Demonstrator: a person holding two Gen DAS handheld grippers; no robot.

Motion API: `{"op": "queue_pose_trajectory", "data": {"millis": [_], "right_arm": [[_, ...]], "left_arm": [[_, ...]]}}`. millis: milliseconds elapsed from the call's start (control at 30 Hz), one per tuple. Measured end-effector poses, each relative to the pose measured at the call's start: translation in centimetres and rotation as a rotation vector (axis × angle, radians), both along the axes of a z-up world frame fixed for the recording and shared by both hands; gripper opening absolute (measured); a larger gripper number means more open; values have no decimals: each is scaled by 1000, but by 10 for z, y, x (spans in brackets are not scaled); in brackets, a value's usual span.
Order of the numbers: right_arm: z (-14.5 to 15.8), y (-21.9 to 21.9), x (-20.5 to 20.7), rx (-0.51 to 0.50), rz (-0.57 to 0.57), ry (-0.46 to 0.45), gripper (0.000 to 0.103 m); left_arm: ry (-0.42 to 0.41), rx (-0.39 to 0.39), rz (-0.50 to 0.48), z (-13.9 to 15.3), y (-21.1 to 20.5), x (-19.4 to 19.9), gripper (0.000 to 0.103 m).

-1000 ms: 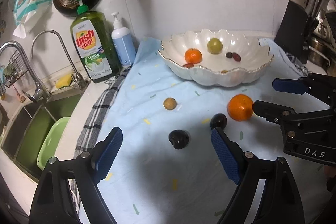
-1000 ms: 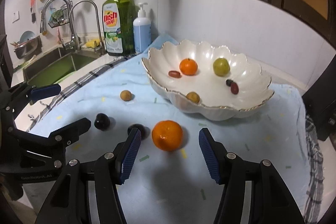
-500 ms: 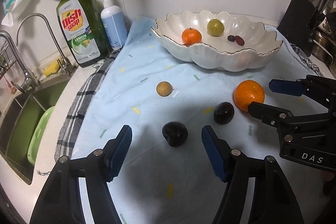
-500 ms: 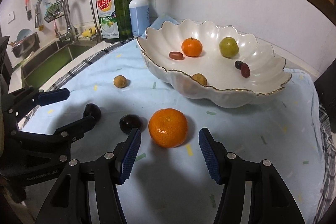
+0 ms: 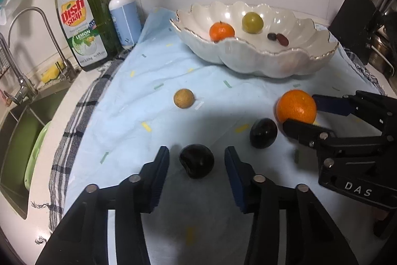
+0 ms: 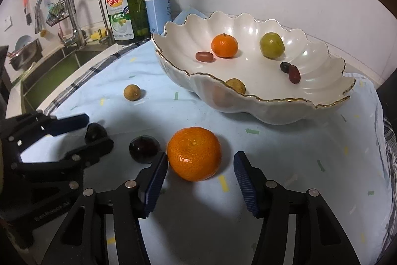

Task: Organize fruits
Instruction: 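Grasp a dark plum with the left tool while the right tool grasps a tangerine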

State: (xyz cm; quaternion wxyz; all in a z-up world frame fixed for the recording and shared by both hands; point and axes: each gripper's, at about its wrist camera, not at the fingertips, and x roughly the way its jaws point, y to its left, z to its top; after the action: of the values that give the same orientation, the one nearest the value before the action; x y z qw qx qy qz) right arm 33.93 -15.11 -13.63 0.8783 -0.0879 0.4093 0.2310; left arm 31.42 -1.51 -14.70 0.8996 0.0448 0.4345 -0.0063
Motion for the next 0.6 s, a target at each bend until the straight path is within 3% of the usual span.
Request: {"op": "queue_pose_trajectory", "data": {"millis": [200,600], "right_arm": [[0,6,-3,-22,21,-14,44],[16,0,-12,8,9,-29,43]], "left_arm": [[12,-36,9,-3,3,2,28],[-23,-88,16,17,6,-4,28]]}}
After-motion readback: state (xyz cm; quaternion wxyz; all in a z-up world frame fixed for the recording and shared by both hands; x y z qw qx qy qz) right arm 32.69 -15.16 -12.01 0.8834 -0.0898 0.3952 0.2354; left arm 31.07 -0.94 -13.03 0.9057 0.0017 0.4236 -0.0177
